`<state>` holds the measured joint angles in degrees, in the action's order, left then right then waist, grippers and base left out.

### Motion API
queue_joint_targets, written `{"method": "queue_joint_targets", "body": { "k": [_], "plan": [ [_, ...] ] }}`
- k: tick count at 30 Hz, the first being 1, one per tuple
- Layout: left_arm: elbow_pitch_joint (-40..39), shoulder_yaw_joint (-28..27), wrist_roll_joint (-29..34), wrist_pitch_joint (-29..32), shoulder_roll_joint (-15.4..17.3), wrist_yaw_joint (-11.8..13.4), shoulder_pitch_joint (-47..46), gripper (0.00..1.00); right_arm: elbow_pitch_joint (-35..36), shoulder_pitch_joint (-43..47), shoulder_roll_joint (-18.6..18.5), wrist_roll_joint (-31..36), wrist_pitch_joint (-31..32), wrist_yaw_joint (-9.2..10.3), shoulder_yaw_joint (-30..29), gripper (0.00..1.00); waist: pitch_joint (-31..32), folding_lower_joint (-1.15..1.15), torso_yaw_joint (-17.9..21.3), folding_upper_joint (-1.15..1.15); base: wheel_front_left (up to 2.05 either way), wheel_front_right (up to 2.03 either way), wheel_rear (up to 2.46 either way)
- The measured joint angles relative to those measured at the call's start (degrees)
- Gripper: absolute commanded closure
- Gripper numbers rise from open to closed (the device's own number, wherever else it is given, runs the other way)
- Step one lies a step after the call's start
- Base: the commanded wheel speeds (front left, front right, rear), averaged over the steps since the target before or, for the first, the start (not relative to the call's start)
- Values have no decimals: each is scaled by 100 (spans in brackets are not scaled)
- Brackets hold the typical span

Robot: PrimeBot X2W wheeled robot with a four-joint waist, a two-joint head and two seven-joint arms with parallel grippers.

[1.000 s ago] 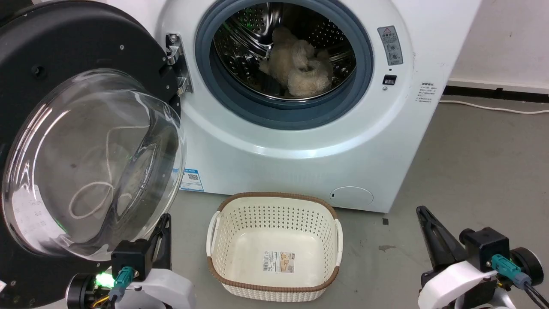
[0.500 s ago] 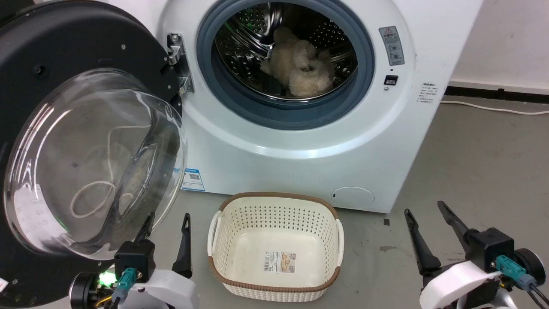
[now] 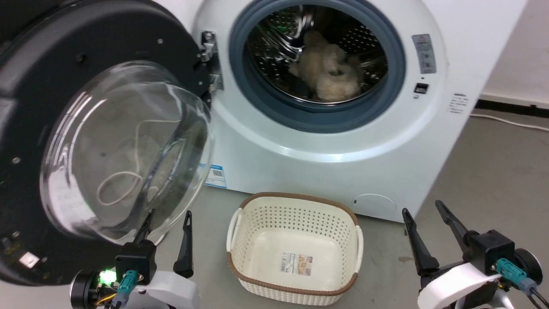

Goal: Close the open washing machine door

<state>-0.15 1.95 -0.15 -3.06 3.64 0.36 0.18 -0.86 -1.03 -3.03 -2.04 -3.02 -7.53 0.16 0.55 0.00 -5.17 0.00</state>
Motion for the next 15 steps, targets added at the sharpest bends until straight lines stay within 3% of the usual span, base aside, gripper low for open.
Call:
{"method": "queue_joint_targets", "body": {
  "k": [15],
  "plan": [
    [-241,2,-1,-201,77,209,139,0,-283,-40,-49,-114,-192,0,448,0,-19,0,-545,0,0,0,0]
  ]
}}
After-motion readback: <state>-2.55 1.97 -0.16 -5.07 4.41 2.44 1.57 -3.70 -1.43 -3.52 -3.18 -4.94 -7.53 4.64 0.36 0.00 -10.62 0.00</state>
